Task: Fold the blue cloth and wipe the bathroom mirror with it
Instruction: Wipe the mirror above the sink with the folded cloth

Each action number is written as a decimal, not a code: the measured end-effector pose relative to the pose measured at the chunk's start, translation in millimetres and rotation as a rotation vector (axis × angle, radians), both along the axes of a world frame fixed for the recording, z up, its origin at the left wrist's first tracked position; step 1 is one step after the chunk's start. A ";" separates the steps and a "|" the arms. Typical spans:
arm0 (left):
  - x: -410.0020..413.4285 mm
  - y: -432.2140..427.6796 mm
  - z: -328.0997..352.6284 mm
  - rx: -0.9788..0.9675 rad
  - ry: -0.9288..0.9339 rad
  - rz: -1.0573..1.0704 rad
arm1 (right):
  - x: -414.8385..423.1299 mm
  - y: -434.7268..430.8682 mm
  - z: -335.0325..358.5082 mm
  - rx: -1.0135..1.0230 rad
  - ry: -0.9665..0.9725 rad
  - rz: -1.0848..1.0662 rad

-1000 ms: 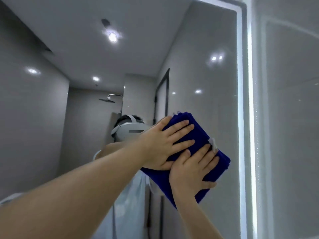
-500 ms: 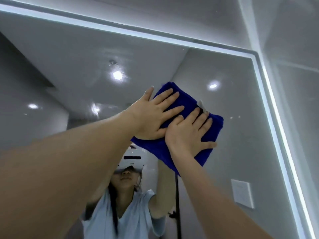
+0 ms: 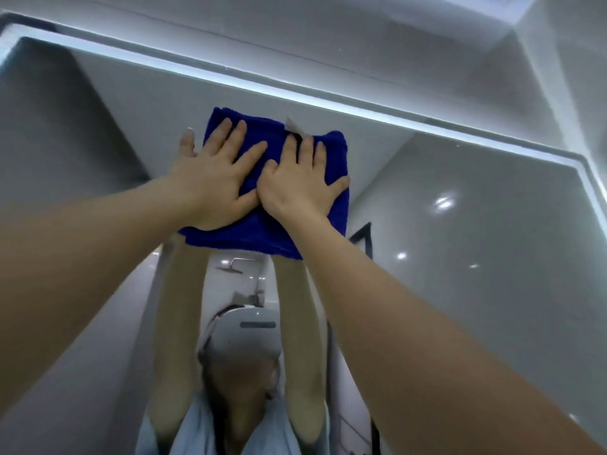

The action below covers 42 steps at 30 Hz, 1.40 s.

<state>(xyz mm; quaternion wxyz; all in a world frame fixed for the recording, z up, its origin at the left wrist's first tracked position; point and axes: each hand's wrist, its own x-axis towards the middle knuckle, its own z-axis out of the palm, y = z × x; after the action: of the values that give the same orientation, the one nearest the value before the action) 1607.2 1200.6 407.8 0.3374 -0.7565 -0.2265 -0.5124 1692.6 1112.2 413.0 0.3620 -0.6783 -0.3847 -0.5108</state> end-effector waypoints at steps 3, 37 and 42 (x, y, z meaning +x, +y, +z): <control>-36.3 40.5 -18.4 -0.121 -0.160 -0.027 | -40.2 37.5 4.7 -0.146 -0.159 0.029; -128.1 104.5 -441.8 -0.945 -0.722 -0.032 | -188.5 165.7 -339.5 -0.899 -0.718 0.107; -106.5 85.8 -460.9 -1.003 -0.782 0.014 | -173.1 154.2 -356.9 -0.956 -0.777 0.119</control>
<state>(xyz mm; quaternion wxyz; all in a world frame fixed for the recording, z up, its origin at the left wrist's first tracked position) 1500.7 1286.5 -53.1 -0.1623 -0.5779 -0.5506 -0.5802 1519.6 1266.4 56.1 -0.1206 -0.5071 -0.7120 -0.4705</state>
